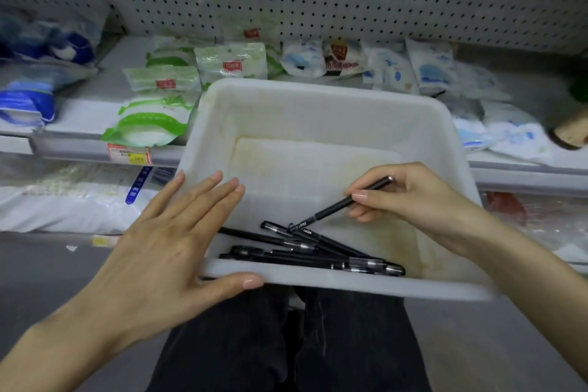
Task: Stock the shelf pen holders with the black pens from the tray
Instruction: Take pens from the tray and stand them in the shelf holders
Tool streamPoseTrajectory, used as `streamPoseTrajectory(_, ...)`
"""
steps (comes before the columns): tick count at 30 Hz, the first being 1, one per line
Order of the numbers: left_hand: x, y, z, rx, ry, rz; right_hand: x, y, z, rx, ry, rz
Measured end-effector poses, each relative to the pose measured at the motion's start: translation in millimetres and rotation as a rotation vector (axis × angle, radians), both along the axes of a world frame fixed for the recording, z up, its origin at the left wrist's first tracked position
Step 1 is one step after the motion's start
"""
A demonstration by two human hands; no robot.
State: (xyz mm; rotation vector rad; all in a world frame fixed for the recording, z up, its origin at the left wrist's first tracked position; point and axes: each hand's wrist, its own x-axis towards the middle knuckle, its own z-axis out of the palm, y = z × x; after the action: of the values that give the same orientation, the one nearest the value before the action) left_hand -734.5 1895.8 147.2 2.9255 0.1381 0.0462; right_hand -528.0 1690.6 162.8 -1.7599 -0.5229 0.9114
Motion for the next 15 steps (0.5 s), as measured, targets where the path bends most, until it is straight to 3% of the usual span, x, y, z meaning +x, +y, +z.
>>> streamPoseTrajectory(10,39,-29,26,-0.575,-0.267,0.181,-8,-5,39,0.378,0.221,-0.235)
streamPoseTrajectory(15,61,-37,46,-0.668,-0.330,0.160,-9,-3,48,0.338,0.117,-0.165)
